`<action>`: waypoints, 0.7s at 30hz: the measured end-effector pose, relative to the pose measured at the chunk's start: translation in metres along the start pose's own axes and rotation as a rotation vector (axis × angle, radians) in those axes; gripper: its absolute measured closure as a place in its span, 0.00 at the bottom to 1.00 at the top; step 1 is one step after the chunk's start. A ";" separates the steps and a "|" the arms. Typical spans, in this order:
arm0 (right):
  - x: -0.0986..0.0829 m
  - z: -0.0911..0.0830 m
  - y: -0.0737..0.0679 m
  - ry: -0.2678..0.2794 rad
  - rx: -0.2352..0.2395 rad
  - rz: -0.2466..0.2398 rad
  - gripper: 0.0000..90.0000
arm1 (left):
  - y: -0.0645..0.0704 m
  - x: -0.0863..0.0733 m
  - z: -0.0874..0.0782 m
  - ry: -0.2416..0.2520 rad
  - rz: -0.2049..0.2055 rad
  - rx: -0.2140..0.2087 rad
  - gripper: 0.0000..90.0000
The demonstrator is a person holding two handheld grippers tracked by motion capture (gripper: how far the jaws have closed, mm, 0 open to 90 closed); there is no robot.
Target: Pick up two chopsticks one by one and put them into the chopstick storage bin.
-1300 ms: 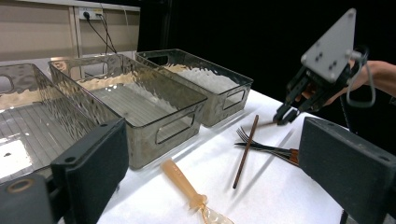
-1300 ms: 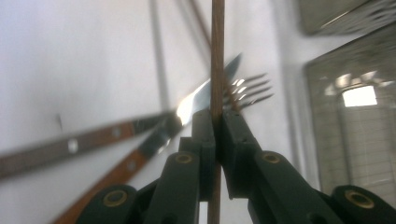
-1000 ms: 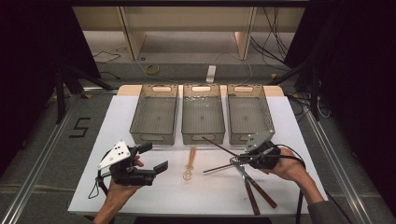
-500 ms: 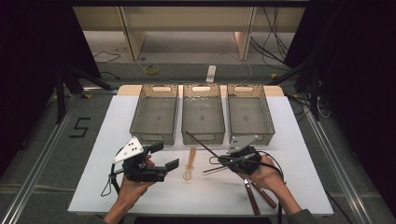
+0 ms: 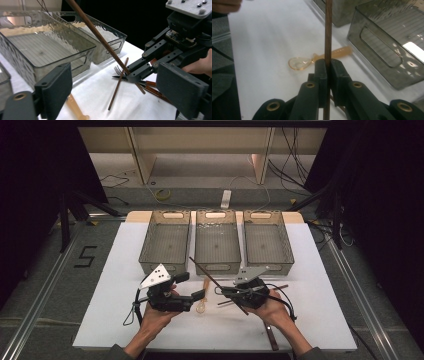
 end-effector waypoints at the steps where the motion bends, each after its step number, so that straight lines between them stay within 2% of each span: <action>1: 0.001 0.001 -0.002 0.006 0.011 0.007 0.94 | 0.000 0.000 0.002 0.000 -0.016 -0.009 0.17; 3: 0.003 0.002 -0.005 0.011 0.019 0.017 0.94 | 0.000 -0.001 0.007 -0.011 -0.039 -0.025 0.18; 6: 0.006 0.004 -0.011 0.027 0.041 0.033 0.94 | 0.005 -0.004 0.015 -0.044 -0.016 -0.044 0.20; 9: 0.009 0.005 -0.015 0.043 0.053 0.033 0.94 | 0.010 -0.004 0.020 -0.050 -0.002 -0.062 0.24; 12: 0.009 0.005 -0.017 0.050 0.060 0.040 0.94 | 0.011 -0.005 0.022 -0.052 -0.017 -0.071 0.27; 16: 0.011 0.005 -0.018 0.061 0.070 0.042 0.94 | 0.009 -0.003 0.019 -0.032 -0.039 -0.089 0.39; 17: 0.011 0.005 -0.020 0.063 0.074 0.043 0.94 | 0.009 -0.002 0.018 -0.024 -0.050 -0.100 0.47; 18: 0.011 0.005 -0.020 0.063 0.074 0.043 0.94 | 0.008 -0.001 0.018 -0.022 -0.053 -0.107 0.47; 21: 0.012 0.006 -0.023 0.066 0.079 0.039 0.94 | 0.007 -0.001 0.017 -0.020 -0.063 -0.108 0.57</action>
Point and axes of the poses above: each handheld gripper's, and its own axes: z roughly forward along the jaws, x roughly out of its top, y roughly to its right, the point moved 7 cm from there along z, roughly forward along the jaws, and after that the axes turned 6 degrees about z, right-handed, at the moved point
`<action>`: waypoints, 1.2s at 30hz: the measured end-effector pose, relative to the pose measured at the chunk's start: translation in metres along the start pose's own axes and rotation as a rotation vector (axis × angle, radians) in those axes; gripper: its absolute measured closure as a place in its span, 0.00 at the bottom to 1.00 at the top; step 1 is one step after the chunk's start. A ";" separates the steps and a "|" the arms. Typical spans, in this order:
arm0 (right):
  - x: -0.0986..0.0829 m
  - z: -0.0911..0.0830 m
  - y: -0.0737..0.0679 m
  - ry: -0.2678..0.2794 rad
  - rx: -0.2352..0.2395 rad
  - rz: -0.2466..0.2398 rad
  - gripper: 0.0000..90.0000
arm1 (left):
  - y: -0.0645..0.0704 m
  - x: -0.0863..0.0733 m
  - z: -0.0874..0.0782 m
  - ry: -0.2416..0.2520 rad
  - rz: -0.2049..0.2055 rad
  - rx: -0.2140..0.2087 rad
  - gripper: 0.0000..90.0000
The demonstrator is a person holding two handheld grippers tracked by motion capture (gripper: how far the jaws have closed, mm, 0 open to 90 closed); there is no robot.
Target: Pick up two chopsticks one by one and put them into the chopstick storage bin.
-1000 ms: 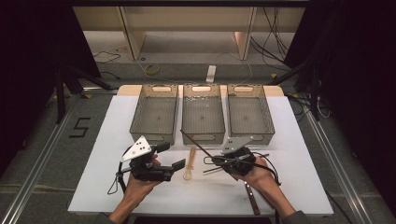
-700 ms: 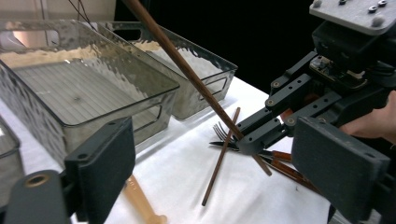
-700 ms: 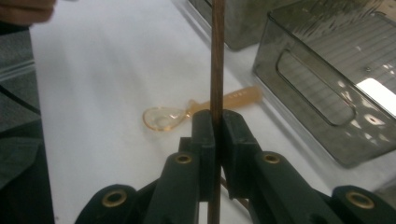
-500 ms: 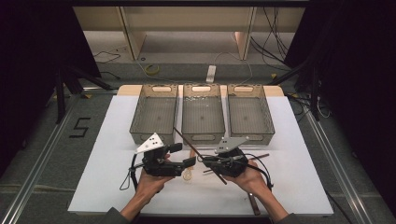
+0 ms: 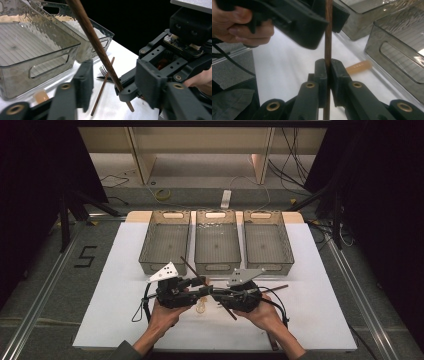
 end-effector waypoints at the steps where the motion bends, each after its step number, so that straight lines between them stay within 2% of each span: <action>1: 0.000 0.000 0.000 0.000 0.000 0.000 0.94 | 0.000 0.000 0.000 0.002 -0.004 0.000 0.57; 4: 0.000 0.000 -0.001 0.000 0.002 0.000 0.94 | -0.001 0.000 -0.001 -0.006 -0.006 -0.001 0.65; 8: 0.001 -0.002 -0.001 0.008 0.000 0.000 0.94 | 0.001 -0.002 0.001 -0.017 -0.004 -0.026 0.70; 15: 0.003 -0.003 -0.002 0.024 0.002 0.001 0.94 | 0.003 0.000 0.000 -0.008 -0.001 -0.038 0.85; 18: 0.003 -0.003 -0.003 0.025 0.005 -0.008 0.94 | 0.004 0.001 -0.001 -0.005 -0.003 -0.056 0.88; 21: 0.003 -0.003 -0.003 0.030 0.010 -0.013 0.93 | 0.006 0.002 -0.001 0.005 -0.030 -0.080 0.92; 23: 0.004 -0.004 -0.003 0.045 0.009 -0.007 0.91 | 0.007 0.004 -0.003 0.005 -0.016 -0.076 0.93; 25: 0.005 -0.005 -0.003 0.056 0.015 -0.004 0.85 | 0.007 0.007 -0.005 0.003 0.003 -0.063 0.94; 28: 0.003 -0.011 -0.003 0.062 0.021 -0.030 0.78 | 0.003 0.008 -0.008 -0.010 -0.001 -0.045 0.94; 30: 0.000 -0.017 -0.001 0.057 0.015 -0.040 0.67 | 0.000 0.008 -0.009 -0.024 0.000 -0.028 0.94; 33: -0.008 -0.025 0.007 0.031 -0.010 -0.051 0.58 | -0.004 0.009 -0.011 -0.036 -0.011 -0.013 0.94; 36: -0.016 -0.029 0.016 0.001 -0.038 -0.035 0.47 | -0.009 0.011 -0.014 -0.045 -0.033 -0.002 0.94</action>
Point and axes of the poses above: each handheld gripper's, and its own axes: z roughly forward along the jaws, x roughly out of its top, y roughly to its right, the point moved 7 cm from there along z, roughly forward along the jaws, and after that the axes turned 6 degrees about z, right-handed, at the moved point
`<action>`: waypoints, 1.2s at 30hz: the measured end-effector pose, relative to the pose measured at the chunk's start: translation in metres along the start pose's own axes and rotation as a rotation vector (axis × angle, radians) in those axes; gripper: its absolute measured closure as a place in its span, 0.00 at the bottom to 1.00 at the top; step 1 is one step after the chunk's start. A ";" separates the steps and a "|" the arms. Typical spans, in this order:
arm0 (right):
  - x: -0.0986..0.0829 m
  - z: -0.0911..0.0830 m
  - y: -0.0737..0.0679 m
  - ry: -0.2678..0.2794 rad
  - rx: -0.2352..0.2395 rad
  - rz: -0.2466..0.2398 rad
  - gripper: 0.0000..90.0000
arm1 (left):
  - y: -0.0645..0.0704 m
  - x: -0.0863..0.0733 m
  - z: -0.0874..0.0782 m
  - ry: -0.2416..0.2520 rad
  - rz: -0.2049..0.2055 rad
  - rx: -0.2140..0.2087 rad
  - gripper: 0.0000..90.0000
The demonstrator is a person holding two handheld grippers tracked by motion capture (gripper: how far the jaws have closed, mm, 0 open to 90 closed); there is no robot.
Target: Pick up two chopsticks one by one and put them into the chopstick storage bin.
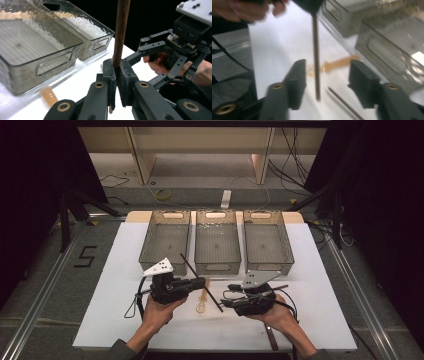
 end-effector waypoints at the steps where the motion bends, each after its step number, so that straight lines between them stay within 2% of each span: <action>1: -0.002 -0.001 0.002 -0.005 -0.010 0.011 0.44 | -0.002 0.001 -0.002 0.000 -0.006 0.005 0.94; 4: -0.008 -0.003 0.007 -0.018 -0.033 0.028 0.38 | -0.008 0.004 -0.007 -0.004 -0.019 0.020 0.94; 6: -0.011 -0.004 0.010 -0.021 -0.042 0.042 0.36 | -0.010 0.006 -0.010 -0.012 -0.012 0.033 0.94; 13: -0.024 -0.007 0.010 -0.036 -0.048 0.064 0.34 | -0.023 0.020 -0.022 -0.018 -0.030 0.070 0.94; 17: -0.027 -0.012 0.010 -0.025 -0.055 0.070 0.33 | -0.034 0.034 -0.030 -0.024 -0.045 0.097 0.94; 20: -0.029 -0.016 0.010 -0.019 -0.063 0.076 0.32 | -0.041 0.048 -0.037 -0.014 -0.045 0.118 0.94; 24: -0.032 -0.022 0.011 -0.007 -0.077 0.088 0.32 | -0.053 0.065 -0.047 -0.028 -0.038 0.154 0.94; 28: -0.037 -0.028 0.012 0.007 -0.081 0.096 0.32 | -0.066 0.080 -0.055 -0.016 -0.062 0.184 0.94; 30: -0.039 -0.030 0.012 0.012 -0.084 0.100 0.31 | -0.072 0.086 -0.057 -0.021 -0.059 0.199 0.94; 36: -0.044 -0.030 0.012 -0.002 -0.076 0.121 0.29 | -0.091 0.103 -0.064 -0.032 -0.071 0.238 0.94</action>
Point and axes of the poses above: each handheld gripper's, and its own axes: z roughly forward along the jaws, x roughly out of its top, y roughly to its right, the point moved 7 cm from there along z, roughly forward along the jaws, and after that the axes turned 6 degrees about z, right-handed, at the moved point
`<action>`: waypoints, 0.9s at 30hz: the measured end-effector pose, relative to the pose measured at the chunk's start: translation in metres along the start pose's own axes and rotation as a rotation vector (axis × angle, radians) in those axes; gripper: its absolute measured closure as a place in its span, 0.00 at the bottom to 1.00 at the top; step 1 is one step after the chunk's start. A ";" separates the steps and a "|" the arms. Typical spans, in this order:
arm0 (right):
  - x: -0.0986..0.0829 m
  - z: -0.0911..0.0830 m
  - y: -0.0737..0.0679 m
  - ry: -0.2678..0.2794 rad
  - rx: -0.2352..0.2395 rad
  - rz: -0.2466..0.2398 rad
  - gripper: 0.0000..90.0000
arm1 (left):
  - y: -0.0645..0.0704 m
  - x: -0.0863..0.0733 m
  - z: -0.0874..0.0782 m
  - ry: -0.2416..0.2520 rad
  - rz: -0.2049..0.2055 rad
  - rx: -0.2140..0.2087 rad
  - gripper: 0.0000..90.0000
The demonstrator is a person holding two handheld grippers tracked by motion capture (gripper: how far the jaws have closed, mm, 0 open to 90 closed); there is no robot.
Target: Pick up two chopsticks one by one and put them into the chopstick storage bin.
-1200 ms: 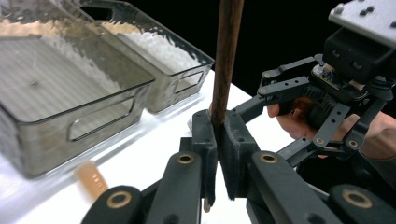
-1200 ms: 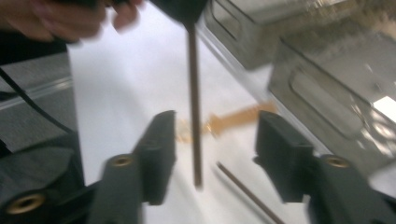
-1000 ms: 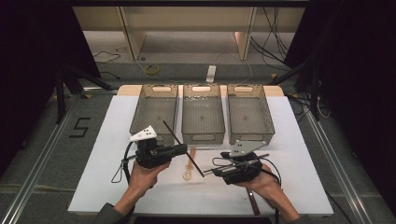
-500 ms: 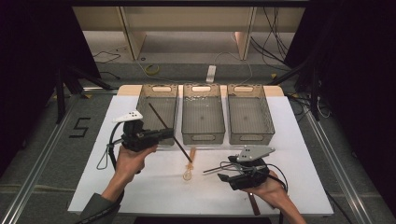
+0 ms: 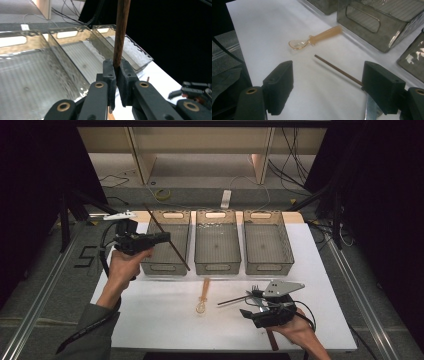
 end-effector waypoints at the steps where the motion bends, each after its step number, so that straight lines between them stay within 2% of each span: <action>1: -0.001 0.000 0.000 0.000 0.000 -0.003 0.29 | -0.004 0.003 0.000 -0.003 -0.004 0.008 0.94; 6: -0.001 0.001 -0.001 -0.005 0.005 -0.008 0.29 | -0.023 0.013 0.003 -0.015 -0.032 0.042 0.94; 13: -0.002 0.002 -0.001 -0.012 0.009 -0.011 0.29 | -0.044 0.009 0.023 -0.095 -0.051 0.095 0.94; 19: -0.002 0.001 -0.002 -0.008 0.016 -0.013 0.29 | -0.055 0.003 0.038 -0.129 -0.062 0.128 0.94; 23: -0.002 0.002 -0.003 -0.011 0.018 -0.017 0.29 | -0.059 -0.002 0.045 -0.138 -0.080 0.129 0.94; 27: -0.001 0.000 -0.003 -0.007 0.017 -0.017 0.29 | -0.062 -0.011 0.051 -0.166 -0.088 0.127 0.93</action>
Point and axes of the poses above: each handheld gripper's, and its own axes: z roughly forward along the jaws, x roughly out of its top, y roughly to its right, the point moved 7 cm from there along z, roughly forward along the jaws, and after that the axes turned 6 degrees about z, right-handed, at the moved point
